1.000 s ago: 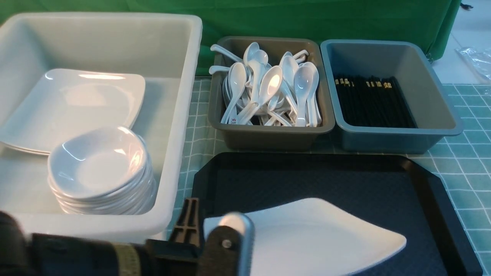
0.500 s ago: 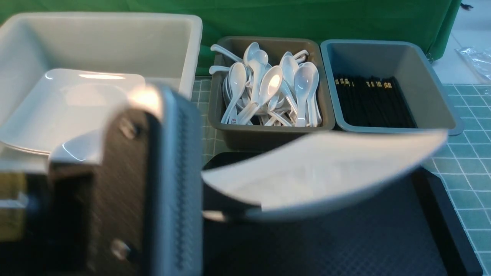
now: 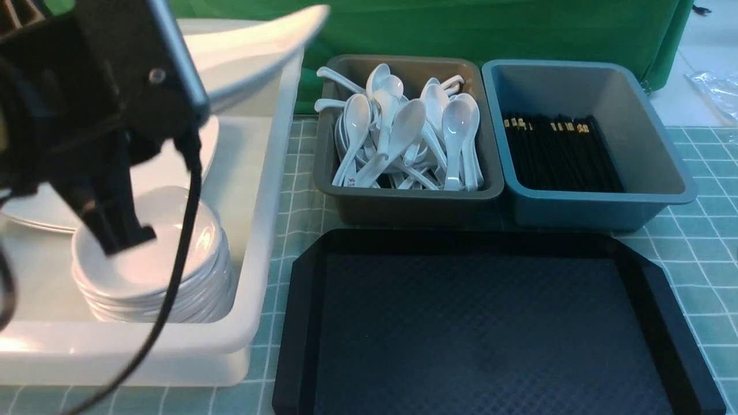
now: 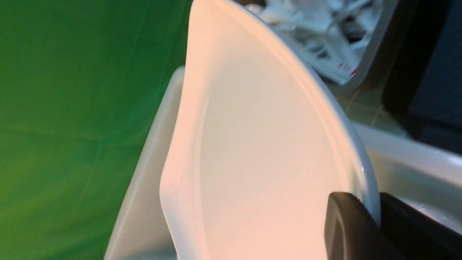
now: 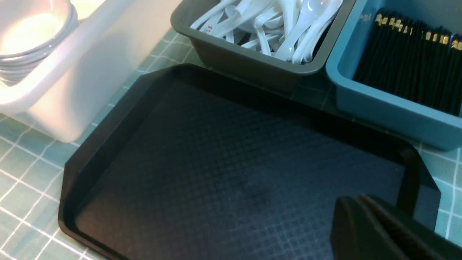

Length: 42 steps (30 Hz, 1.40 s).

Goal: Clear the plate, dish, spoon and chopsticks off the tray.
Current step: Use the left arm to put the plate into the large storage box on the left

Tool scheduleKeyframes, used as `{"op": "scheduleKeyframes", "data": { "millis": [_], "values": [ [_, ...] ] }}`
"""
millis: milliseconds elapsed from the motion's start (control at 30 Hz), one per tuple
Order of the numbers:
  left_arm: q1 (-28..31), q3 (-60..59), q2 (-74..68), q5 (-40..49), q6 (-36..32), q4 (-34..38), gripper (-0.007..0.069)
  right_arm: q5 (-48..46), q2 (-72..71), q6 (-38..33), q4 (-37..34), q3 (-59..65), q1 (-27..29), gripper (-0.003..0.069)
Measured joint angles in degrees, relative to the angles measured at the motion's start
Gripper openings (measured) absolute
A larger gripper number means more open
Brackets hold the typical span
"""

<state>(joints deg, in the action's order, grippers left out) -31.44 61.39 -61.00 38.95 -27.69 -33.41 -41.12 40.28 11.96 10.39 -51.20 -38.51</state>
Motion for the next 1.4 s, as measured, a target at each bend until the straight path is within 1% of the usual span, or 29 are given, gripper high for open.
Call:
{"op": "scheduleKeyframes", "data": {
  "millis": [100, 167, 200, 300, 400, 567, 767, 933, 1000, 1067, 1133, 1300, 1333, 1400],
  "values": [
    [8.2, 0.11, -7.04, -4.7, -0.62, -0.12, 0.0034, 0.34, 0.72, -1.78, -0.8, 0.0, 0.0, 0.002],
    [12.46, 0.18, -11.93, -7.1, -1.04, -0.44, 0.0034, 0.45, 0.76, -3.3, -1.94, 0.0, 0.0, 0.002],
    [13.2, 0.22, -12.42, -7.26, -1.05, -0.59, 0.0034, 0.45, 0.76, -3.57, -2.08, 0.0, 0.0, 0.002],
    [18.07, 1.11, -20.41, -8.47, -1.31, -1.22, 0.0034, -0.74, 0.76, -4.55, -2.53, 0.0, 0.0, 0.002],
    [20.64, 3.3, -25.59, -8.47, -1.26, -1.22, 0.0034, -2.85, 0.76, -5.43, -2.53, 0.0, 0.0, 0.002],
    [21.29, 6.27, -30.28, -9.21, -1.21, -2.79, 0.0034, -3.93, 0.76, -6.01, -2.59, 0.0, 0.0, 0.002],
    [21.29, 6.41, -34.42, -9.66, -1.27, -5.87, 0.0032, -4.71, 0.76, -6.38, -2.71, 0.0, 0.0, 0.002],
    [21.29, 6.52, -35.47, -10.0, -1.27, -6.01, 0.0033, -5.36, 0.76, -6.52, -3.32, 0.0, 0.0, 0.002],
    [21.29, 6.63, -35.6, -10.31, -1.27, -5.96, 0.0048, -5.38, 0.76, -6.84, -3.92, 0.0, 0.0, 0.002],
    [21.29, 6.7, -35.71, -10.59, -1.21, -5.91, 0.0079, -5.43, 0.76, -7.42, -4.91, 0.0, 0.0, 0.002],
    [21.29, 6.79, -35.71, -10.7, -0.45, -5.91, 0.0127, -5.56, 0.76, -8.36, -5.92, 0.0, 0.0, 0.002],
    [21.29, 6.81, -35.65, -9.47, 0.9, -5.4, 0.0342, -5.83, 0.76, -9.03, -7.3, 0.0, 0.0, 0.002],
    [21.29, 6.81, -35.31, -8.98, 0.97, -4.48, 0.0395, -5.9, 0.76, -9.03, -7.3, 0.0, 0.0, 0.002],
    [21.29, 6.81, -34.14, -8.7, 1.04, -2.66, 0.0477, -5.98, 0.76, -9.1, -7.48, 0.0, 0.0, 0.002]
  ]
}}
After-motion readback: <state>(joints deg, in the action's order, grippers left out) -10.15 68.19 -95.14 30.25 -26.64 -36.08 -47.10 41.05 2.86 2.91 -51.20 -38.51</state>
